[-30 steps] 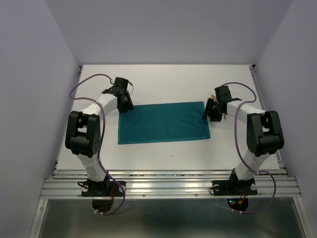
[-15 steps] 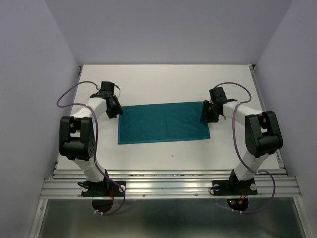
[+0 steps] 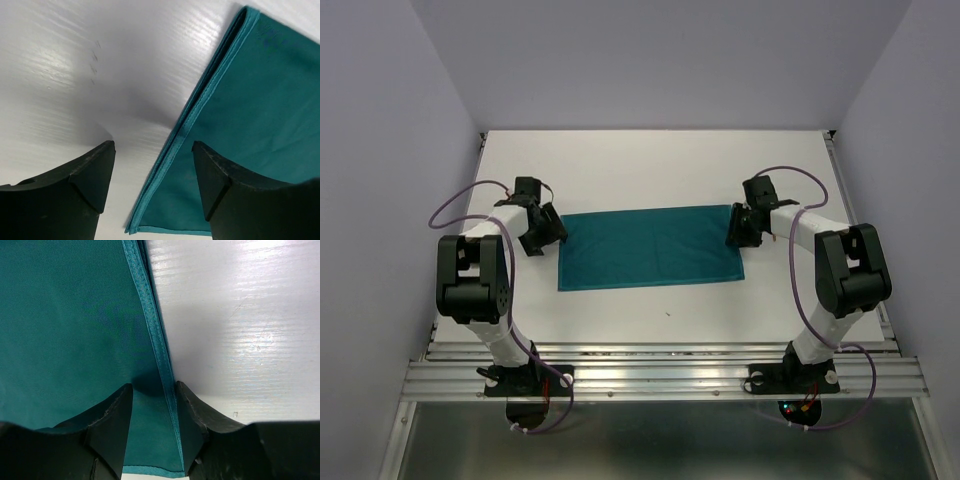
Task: Fold the napkin into a case and place the utensils inside
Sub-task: Pick up the rectangle-folded napkin at the center of the board.
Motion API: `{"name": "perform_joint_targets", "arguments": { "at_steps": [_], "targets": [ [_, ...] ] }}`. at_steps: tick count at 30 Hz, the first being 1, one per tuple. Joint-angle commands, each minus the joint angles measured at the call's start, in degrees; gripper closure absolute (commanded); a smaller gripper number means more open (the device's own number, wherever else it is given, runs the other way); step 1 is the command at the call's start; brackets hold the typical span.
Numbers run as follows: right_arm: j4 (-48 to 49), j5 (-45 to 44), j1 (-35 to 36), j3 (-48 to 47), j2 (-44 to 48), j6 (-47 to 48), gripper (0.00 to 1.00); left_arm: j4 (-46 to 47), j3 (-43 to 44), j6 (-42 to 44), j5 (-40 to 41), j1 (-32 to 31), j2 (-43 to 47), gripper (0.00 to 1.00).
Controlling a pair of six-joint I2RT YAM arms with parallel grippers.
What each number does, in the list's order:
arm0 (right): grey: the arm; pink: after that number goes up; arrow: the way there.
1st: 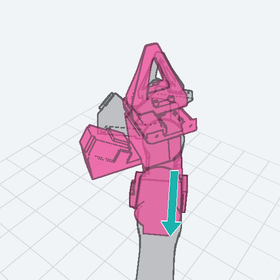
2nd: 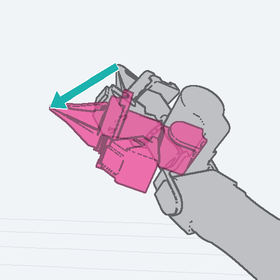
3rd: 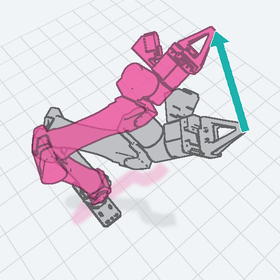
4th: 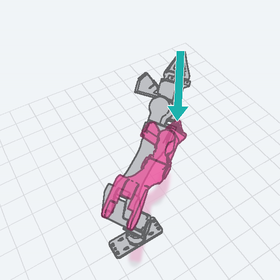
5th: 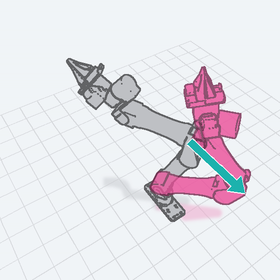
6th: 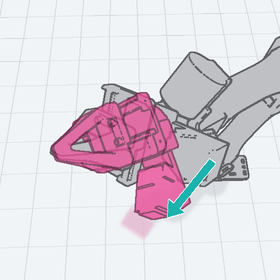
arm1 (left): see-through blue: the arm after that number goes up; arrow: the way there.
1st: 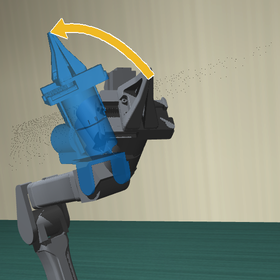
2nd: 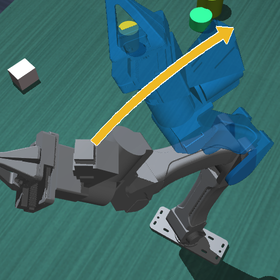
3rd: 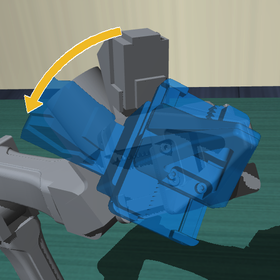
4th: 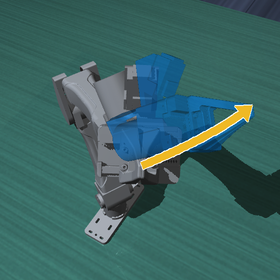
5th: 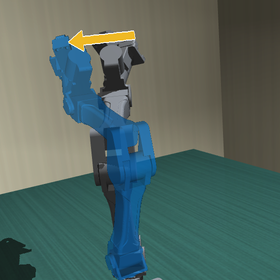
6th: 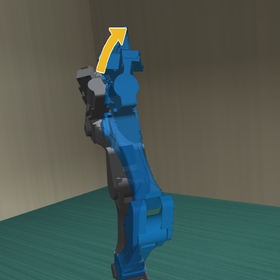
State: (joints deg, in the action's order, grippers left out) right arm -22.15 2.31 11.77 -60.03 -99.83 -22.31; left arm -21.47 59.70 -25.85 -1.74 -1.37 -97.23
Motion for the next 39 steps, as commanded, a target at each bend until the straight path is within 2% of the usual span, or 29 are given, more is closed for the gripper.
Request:
{"name": "perform_joint_targets", "arguments": {
  "at_steps": [1, 11, 20, 27, 32, 35, 36, 37, 39],
  "targets": [
    [0.35, -0.55, 1.14, 1.41, -0.01, -0.72, 0.54, 0.64, -2.83, 1.41, -2.47, 0.14, 0.99, 0.27],
    [1.06, 0.07, 1.15, 1.85, 0.08, -1.34, 0.54, 2.67, -6.7, 0.97, -6.08, -1.53, 0.82, 0.45],
    [1.41, 0.6, 1.15, 2.37, 1.04, -1.78, 0.54, 1.79, -6.27, 1.41, -5.56, -2.85, -0.85, 0.51],
    [1.76, 0.24, 1.15, 2.29, 0.95, -1.78, 0.54, 0.65, -5.83, 0.71, -1.43, -4.61, -2.17, 0.59],
    [2.02, 0.33, 1.15, 2.46, 1.31, -1.95, 0.54, 0.47, -5.39, 0.36, -0.28, -4.96, -2.35, 0.73],
    [2.11, 0.42, 1.15, 2.72, 1.66, -1.95, 0.54, 0.47, -5.3, -0.17, -0.28, -5.14, -1.74, 0.87],
    [2.11, 0.33, 1.15, 2.73, 1.74, -2.04, 0.54, 0.56, -5.21, -0.17, -0.46, -5.05, -1.39, 0.96],
    [1.94, 0.42, 1.15, 2.73, 2.18, -2.04, 0.54, 0.38, -4.86, -0.34, -0.55, -5.05, -0.95, 1.0],
    [1.15, -0.19, 1.15, 2.2, 2.97, -2.21, 0.53, 0.12, -4.42, -0.52, -0.81, -5.14, 0.55, 1.0]
  ]
}}
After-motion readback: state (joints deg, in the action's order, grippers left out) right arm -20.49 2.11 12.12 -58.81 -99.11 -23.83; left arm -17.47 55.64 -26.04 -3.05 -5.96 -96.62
